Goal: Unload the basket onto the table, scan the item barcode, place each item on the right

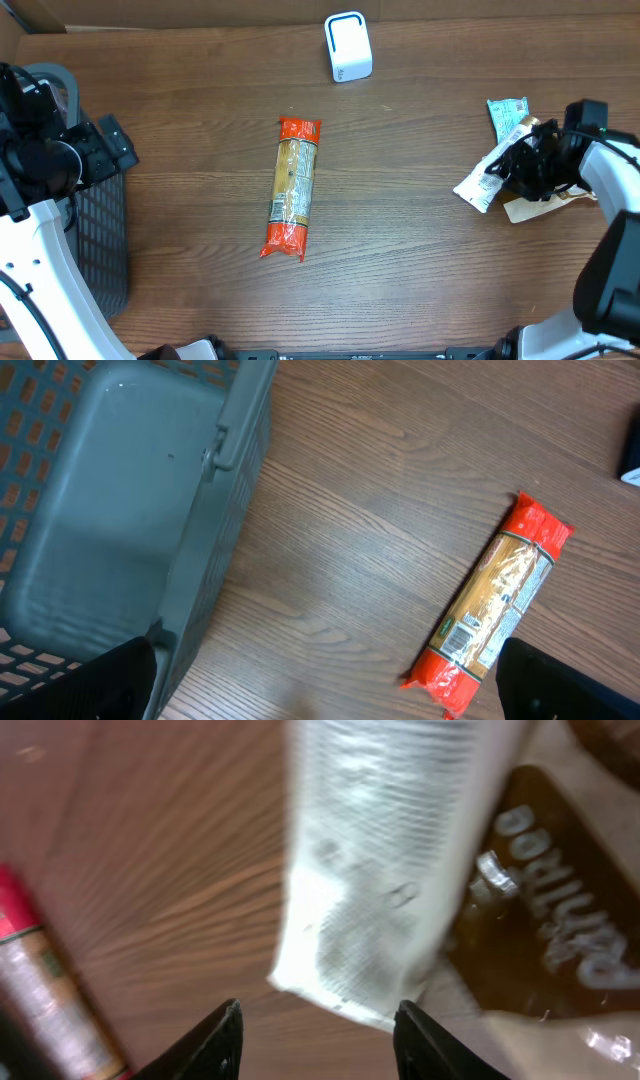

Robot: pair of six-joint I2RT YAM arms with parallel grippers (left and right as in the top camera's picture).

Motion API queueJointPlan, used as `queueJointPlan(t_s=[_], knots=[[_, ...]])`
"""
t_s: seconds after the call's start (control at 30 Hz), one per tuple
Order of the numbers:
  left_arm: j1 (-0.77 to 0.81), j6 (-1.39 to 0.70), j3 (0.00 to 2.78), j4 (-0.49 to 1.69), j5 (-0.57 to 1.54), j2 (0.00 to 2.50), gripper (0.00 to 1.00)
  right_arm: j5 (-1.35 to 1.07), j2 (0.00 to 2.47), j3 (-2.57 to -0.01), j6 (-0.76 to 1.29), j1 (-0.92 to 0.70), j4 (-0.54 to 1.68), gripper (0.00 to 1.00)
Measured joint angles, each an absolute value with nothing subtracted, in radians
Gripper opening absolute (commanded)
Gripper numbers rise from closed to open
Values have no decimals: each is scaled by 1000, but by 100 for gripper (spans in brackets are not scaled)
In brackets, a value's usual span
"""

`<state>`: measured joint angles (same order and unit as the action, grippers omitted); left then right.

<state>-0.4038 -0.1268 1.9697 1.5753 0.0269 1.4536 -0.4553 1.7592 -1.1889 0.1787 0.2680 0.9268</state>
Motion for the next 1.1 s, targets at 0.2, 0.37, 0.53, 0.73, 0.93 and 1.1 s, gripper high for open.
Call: queueJointPlan(t_s=[0.2, 0.37, 0.53, 0.73, 0.93, 1.1], knots=[[-404, -127, 1970, 1576, 27, 1454, 100, -498, 1629, -1291, 163, 182, 965, 64], [-404, -127, 1970, 1576, 27, 1454, 100, -639, 1588, -1303, 162, 44, 857, 81], [-404, -127, 1970, 1576, 27, 1454, 100, -689, 1606, -1298, 209, -135, 701, 81], [-404, -127, 1970, 1575, 27, 1454, 100, -614, 1715, -1295, 384, -369, 572, 81], [-404, -127, 1970, 1575, 27, 1454, 100, -589, 1860, -1287, 466, -494, 496, 81], [-404, -127, 1970, 1576, 27, 1454, 99, -583, 1956, -1284, 521, -547, 434, 80]])
